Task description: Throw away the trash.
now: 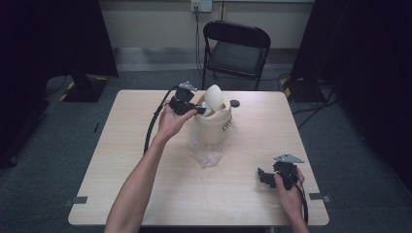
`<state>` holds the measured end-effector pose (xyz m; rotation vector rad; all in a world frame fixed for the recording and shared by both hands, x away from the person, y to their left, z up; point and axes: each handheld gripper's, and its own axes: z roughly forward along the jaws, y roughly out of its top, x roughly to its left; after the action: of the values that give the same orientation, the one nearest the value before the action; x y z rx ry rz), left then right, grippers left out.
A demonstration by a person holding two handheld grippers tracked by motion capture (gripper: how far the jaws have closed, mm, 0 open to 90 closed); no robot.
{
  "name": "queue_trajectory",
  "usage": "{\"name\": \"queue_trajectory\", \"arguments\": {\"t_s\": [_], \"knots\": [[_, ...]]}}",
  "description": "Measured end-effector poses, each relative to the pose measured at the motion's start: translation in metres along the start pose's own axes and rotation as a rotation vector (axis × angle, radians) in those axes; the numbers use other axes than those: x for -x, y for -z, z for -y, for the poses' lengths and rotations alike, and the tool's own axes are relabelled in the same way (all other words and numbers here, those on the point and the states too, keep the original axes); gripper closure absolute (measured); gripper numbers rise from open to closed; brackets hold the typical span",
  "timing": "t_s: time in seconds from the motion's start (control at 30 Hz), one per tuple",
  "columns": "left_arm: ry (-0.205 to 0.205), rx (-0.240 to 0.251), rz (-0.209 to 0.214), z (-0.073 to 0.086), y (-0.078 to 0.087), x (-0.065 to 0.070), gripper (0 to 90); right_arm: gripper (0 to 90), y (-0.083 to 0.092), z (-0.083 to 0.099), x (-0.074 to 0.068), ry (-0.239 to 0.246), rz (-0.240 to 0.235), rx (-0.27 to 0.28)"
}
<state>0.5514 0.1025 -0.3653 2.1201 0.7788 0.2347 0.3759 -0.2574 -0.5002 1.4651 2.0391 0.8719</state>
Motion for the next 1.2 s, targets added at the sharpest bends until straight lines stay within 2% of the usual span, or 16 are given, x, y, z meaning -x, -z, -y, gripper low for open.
{"name": "queue_trajectory", "arguments": {"t_s": [0.23,0.5,0.63,0.7,0.73,0.8,0.87,0.9,0.93,1.0,1.2], "knots": [[-0.003,-0.021,0.004,-0.002,-0.009,0.001,82.5,11.2,0.000,0.000,0.000,-0.002,0.000,0.000],[-0.006,-0.071,0.007,-0.005,-0.021,0.002,79.6,11.2,0.000,0.000,0.000,-0.001,0.000,-0.001],[0.007,-0.064,0.006,-0.004,-0.022,0.001,76.2,11.2,0.000,0.000,0.000,-0.001,0.000,0.000],[0.017,-0.057,0.022,-0.004,-0.021,0.000,69.0,11.2,0.000,0.000,0.000,-0.002,0.000,-0.001],[0.013,-0.058,0.016,-0.004,-0.021,0.000,65.7,11.2,0.000,0.000,0.000,-0.001,0.000,0.000],[0.014,-0.049,0.013,-0.003,-0.020,0.001,64.6,11.2,0.000,0.000,0.000,-0.001,0.000,-0.001],[0.012,-0.038,0.010,-0.003,-0.019,0.002,54.2,11.2,0.000,0.000,0.000,-0.002,0.001,0.000],[0.011,-0.027,0.000,-0.004,-0.018,0.003,54.2,11.2,0.000,0.000,0.000,-0.002,0.001,0.000],[0.012,-0.021,-0.010,-0.005,-0.017,0.004,49.6,11.2,0.000,0.000,0.000,-0.001,0.000,0.000],[0.003,-0.015,-0.013,-0.006,-0.013,0.004,49.4,11.2,0.000,0.000,0.000,-0.002,0.001,0.000],[0.030,0.020,-0.008,-0.004,0.003,-0.003,49.7,11.2,0.000,0.000,0.000,-0.002,0.001,0.000]]}}
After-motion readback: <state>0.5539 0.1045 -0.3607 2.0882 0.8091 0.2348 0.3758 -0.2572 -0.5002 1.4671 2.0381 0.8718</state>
